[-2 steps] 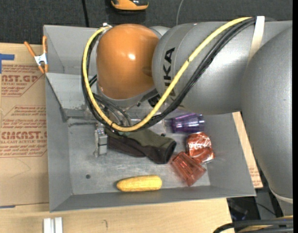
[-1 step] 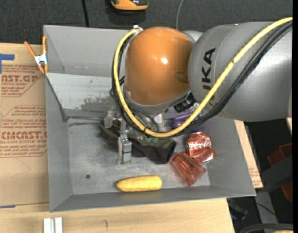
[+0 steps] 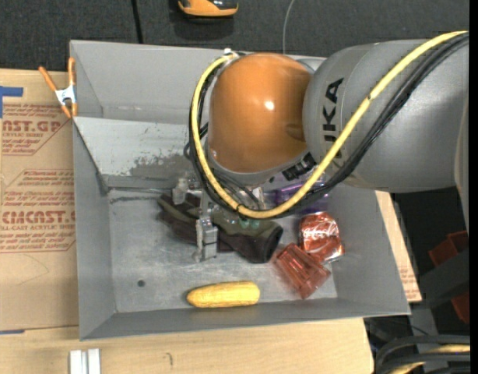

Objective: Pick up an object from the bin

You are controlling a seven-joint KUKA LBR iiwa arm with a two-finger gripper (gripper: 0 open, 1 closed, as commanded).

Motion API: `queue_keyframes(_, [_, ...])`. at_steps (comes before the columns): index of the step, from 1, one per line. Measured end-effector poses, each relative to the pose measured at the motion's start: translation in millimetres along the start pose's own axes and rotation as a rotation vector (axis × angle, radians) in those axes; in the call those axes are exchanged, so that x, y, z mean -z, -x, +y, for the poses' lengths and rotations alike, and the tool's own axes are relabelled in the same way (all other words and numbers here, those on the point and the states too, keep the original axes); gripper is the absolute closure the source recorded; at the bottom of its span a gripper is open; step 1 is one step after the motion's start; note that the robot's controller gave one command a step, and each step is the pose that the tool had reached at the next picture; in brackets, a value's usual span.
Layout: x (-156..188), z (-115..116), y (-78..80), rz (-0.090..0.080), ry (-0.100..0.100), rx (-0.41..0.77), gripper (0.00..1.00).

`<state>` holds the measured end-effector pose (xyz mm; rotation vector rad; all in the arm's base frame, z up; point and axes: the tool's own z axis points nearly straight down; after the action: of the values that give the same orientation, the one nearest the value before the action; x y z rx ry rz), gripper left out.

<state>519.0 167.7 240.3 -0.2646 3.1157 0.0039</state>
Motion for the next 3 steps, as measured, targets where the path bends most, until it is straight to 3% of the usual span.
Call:
queue_keyframes(1, [-71.2, -16.9, 3.2, 0.009, 0.001, 0.239, 0.0])
queue_keyframes(2, [-100.8, -26.3, 22.5, 0.015, 0.002, 0.204, 0.0])
queue_keyframes(3, [-115.5, -53.3, 40.1, 0.012, 0.002, 0.119, 0.0])
